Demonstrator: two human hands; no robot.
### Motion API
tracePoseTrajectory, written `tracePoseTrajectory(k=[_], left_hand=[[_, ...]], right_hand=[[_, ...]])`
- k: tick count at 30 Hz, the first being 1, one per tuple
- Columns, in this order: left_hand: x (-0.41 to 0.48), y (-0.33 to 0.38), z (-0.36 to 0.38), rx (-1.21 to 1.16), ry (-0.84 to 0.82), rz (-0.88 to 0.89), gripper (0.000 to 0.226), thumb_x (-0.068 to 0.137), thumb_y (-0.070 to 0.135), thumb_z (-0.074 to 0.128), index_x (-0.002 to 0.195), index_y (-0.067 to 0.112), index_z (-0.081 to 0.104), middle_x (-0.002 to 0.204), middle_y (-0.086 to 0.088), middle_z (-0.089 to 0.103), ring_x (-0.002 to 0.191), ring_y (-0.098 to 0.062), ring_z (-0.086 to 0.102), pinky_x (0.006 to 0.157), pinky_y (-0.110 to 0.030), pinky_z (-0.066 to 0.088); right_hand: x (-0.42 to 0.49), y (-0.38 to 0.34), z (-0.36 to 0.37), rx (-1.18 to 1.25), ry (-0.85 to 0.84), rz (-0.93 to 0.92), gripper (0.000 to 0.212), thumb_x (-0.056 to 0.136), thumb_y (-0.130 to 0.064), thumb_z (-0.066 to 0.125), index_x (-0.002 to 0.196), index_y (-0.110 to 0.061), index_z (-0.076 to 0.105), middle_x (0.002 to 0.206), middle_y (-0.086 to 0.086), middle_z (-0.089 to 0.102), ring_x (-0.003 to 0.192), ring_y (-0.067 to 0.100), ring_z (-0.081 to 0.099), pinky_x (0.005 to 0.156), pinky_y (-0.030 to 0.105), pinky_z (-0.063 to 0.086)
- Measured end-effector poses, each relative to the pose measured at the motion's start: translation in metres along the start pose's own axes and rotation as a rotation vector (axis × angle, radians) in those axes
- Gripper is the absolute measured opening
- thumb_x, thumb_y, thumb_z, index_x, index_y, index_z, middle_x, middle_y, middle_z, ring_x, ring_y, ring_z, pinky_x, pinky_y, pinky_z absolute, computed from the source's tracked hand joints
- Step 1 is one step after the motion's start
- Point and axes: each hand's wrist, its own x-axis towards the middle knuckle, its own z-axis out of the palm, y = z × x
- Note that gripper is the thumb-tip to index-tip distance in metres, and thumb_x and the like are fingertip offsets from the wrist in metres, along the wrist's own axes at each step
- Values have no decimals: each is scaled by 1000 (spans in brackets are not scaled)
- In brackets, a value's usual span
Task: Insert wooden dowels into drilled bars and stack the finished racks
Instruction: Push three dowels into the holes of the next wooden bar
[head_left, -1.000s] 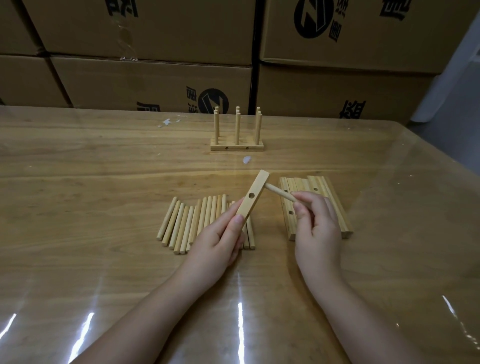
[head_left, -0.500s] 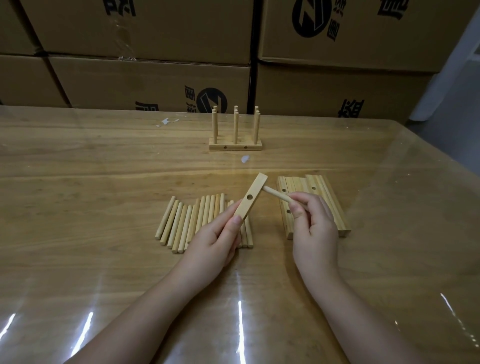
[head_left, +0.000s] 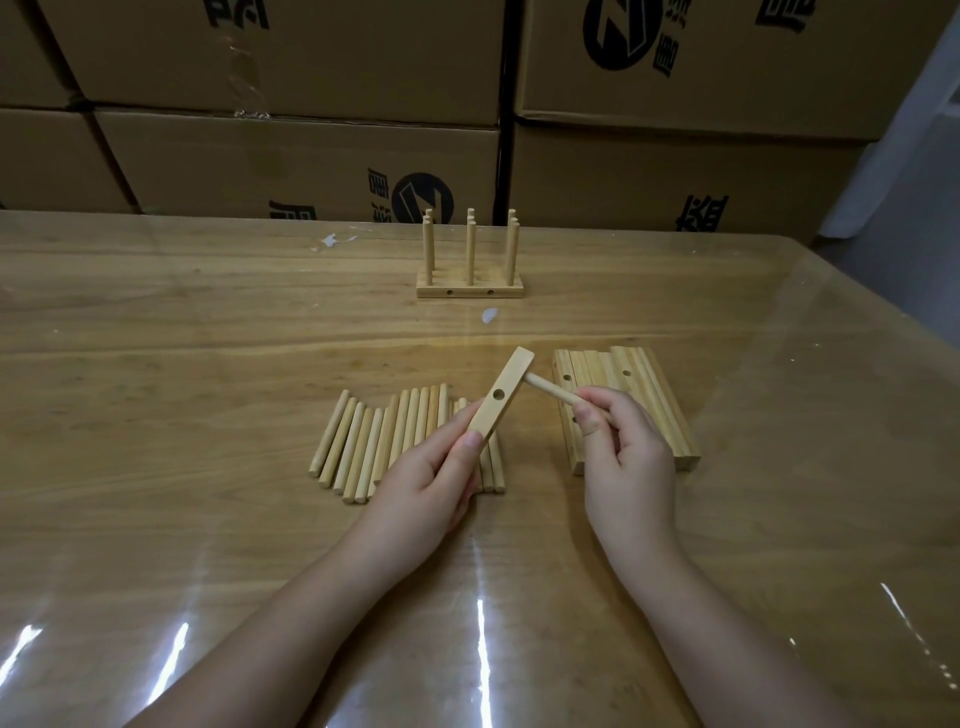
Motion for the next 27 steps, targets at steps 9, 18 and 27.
tracePoseTrajectory(k=[9,18,27], left_hand=[[1,1,1,29,1,-4,34,99,30,38,121,56,43,56,15,46,49,2,44,47,-13,37],[0,0,0,14,-6,-9,34,99,30,38,123,53,44,55,15,46,49,2,43,46,-14,37],[1,-5,-1,48,-11,24,31,91,46,39,117,64,42,58,18,48,52,4,45,50,-14,40]], right_hand=[[0,-4,-3,-38,-8,5,20,95,-18,50,104,-13,67,90,-9,62,89,17,59,76,37,49],[1,-3,-5,26,-52,114,16,95,-24,49,91,-30,64,60,-10,53,56,3,47,48,12,32],[4,-5,-8,212,-69,285,33,95,-32,46,72,-27,68,47,2,41,45,4,37,39,14,28]])
